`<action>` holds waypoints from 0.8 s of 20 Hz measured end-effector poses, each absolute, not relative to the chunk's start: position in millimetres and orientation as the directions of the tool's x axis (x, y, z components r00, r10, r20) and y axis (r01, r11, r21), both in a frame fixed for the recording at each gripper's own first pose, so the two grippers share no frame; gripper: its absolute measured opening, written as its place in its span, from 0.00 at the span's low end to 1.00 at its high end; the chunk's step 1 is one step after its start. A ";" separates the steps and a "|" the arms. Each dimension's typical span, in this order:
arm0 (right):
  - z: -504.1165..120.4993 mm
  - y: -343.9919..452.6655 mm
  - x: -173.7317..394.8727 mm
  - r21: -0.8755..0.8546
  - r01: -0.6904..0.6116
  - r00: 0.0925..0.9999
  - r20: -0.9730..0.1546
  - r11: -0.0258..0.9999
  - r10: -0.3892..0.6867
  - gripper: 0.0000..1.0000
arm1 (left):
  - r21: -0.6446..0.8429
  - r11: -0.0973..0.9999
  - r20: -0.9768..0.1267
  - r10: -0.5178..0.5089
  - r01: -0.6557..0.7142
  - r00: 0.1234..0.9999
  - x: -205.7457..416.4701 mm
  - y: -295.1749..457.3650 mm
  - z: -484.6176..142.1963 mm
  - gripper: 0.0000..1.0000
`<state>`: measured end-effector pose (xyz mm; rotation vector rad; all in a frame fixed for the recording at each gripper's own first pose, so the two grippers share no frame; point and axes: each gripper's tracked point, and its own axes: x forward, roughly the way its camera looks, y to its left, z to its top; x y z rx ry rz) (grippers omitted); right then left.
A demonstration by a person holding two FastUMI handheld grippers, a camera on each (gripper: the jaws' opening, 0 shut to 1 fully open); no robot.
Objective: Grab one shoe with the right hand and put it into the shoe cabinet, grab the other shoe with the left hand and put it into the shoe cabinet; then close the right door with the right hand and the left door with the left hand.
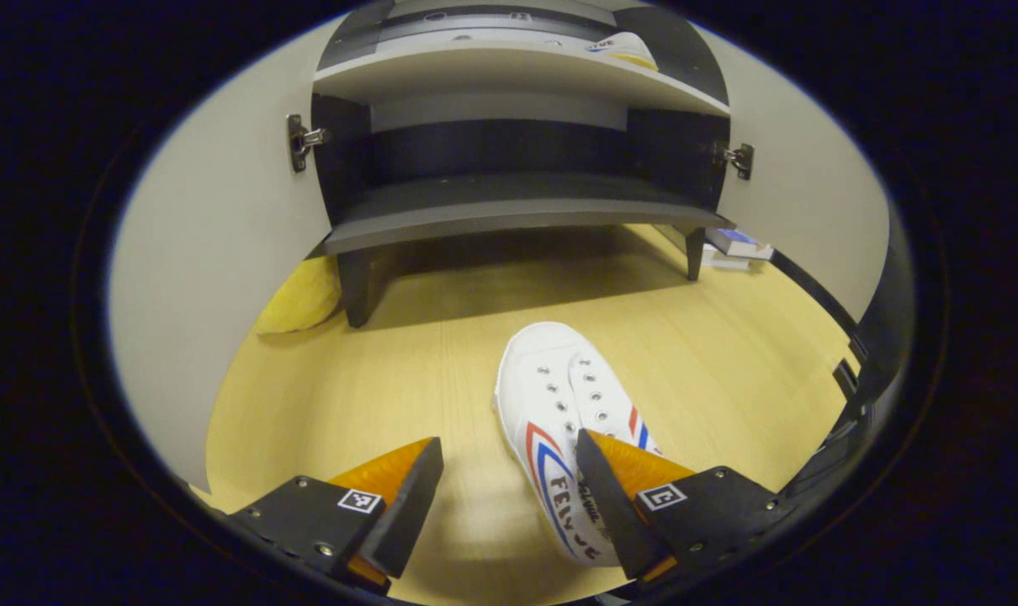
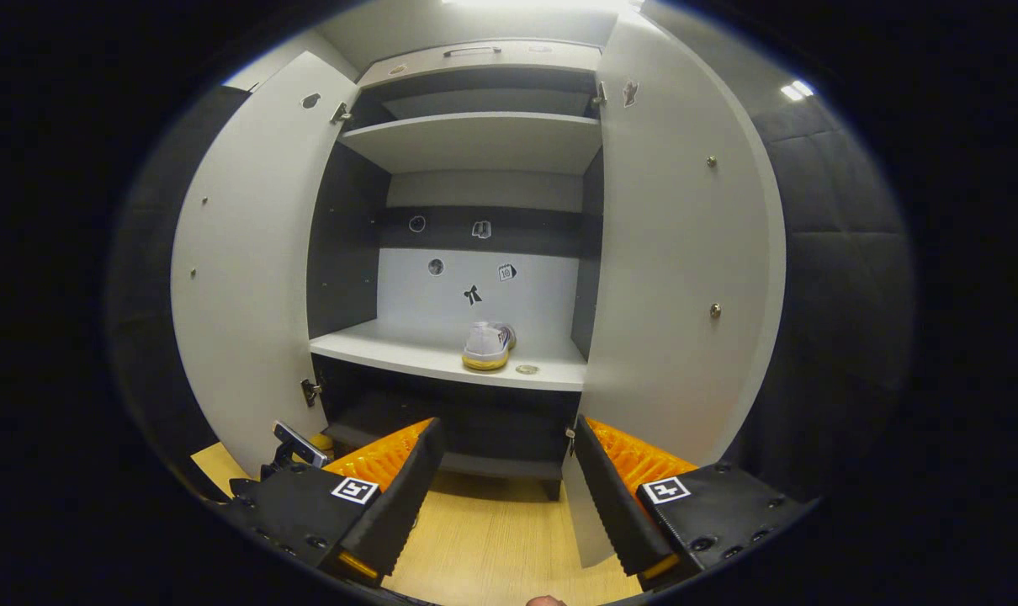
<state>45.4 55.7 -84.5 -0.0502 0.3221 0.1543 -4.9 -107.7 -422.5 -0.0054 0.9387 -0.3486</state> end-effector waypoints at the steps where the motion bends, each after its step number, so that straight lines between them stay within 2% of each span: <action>1: -85.7 54.7 46.9 -0.026 -0.158 0.936 -0.323 0.987 0.141 0.98 | -0.165 0.943 -0.792 -0.301 0.288 0.531 -5.9 -108.2 -424.7 0.95; 5: -89.0 56.4 52.9 -0.020 -0.163 0.932 -0.333 0.986 0.147 0.96 | -0.215 0.936 -0.803 -0.333 0.280 0.494 -8.1 -116.8 -434.4 0.96; 6: -90.0 57.2 53.7 -0.020 -0.168 0.931 -0.332 0.986 0.152 0.97 | -0.231 0.934 -0.804 -0.341 0.272 0.487 -9.2 -118.8 -436.0 0.84; 7: -90.2 58.2 55.1 -0.020 -0.171 0.931 -0.330 0.985 0.155 0.97 | -0.257 0.927 -0.799 -0.362 0.273 0.480 -10.5 -122.8 -437.5 0.80; 11: -97.5 60.2 59.8 -0.005 -0.177 0.925 -0.342 0.984 0.165 0.98 | -0.267 0.911 -0.798 -0.391 0.314 0.458 -12.2 -130.5 -437.3 0.50; 14: -100.5 63.1 62.0 0.004 -0.189 0.921 -0.347 0.982 0.179 0.98 | -0.311 0.911 -0.805 -0.404 0.271 0.434 -11.2 -129.9 -440.8 0.45; 16: -100.1 66.2 63.5 0.010 -0.199 0.920 -0.342 0.980 0.190 0.98 | -0.332 0.910 -0.800 -0.412 0.250 0.436 -11.1 -129.0 -440.1 0.31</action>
